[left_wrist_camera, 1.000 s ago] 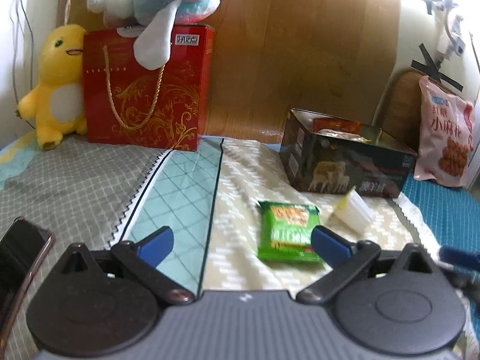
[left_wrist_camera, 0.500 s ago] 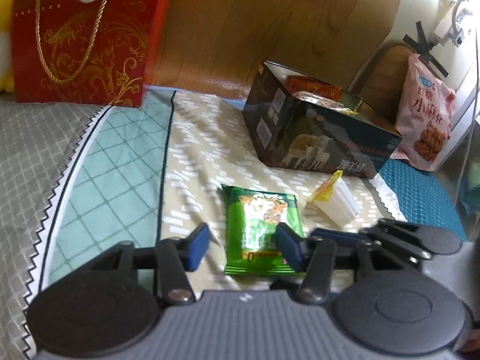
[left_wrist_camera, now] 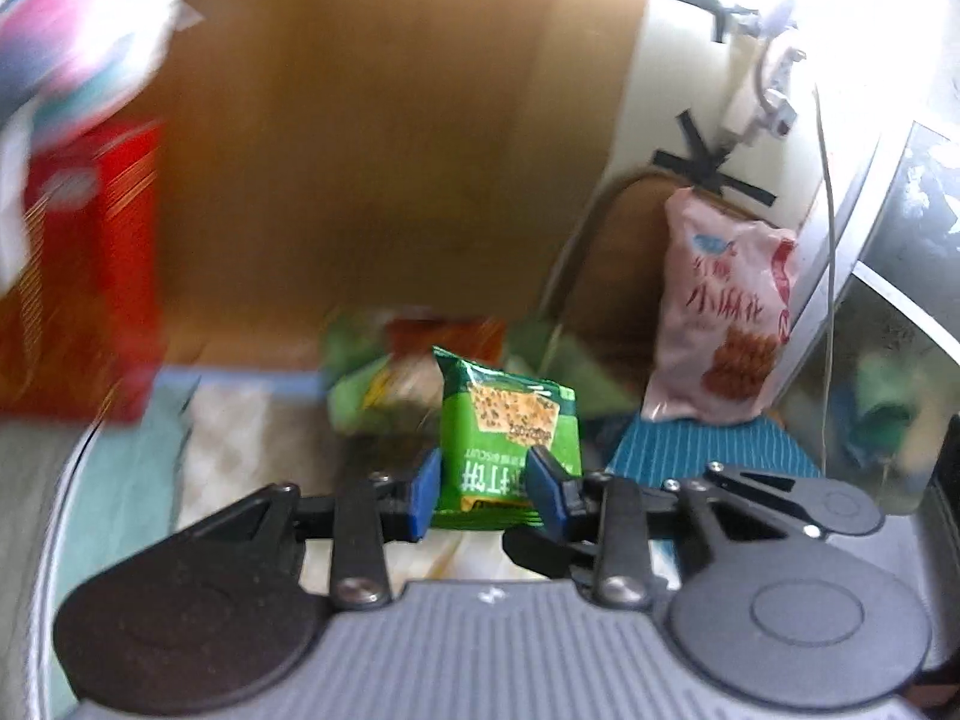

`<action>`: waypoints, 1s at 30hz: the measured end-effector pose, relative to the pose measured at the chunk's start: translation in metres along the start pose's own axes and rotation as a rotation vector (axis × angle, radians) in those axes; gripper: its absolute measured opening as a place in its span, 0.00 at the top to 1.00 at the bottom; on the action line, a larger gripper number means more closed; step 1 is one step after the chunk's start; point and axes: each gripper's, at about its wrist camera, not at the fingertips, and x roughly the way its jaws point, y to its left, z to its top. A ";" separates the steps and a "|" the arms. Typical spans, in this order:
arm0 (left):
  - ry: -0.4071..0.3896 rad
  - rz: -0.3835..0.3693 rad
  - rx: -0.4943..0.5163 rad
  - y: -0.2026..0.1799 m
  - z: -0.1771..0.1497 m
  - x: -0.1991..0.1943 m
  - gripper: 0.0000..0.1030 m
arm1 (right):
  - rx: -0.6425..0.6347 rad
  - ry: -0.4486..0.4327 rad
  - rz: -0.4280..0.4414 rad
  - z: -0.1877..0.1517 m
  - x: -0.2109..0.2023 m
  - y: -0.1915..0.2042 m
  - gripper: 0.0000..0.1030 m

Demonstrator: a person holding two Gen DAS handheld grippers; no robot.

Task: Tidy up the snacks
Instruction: 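Carry the cracker packet into the tin box and open the left gripper, then move the left gripper toward the white cup with yellow lid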

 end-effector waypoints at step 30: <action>0.025 0.355 -0.045 -0.014 -0.114 -0.023 0.49 | 0.374 -0.014 -0.093 -0.133 -0.101 0.006 0.57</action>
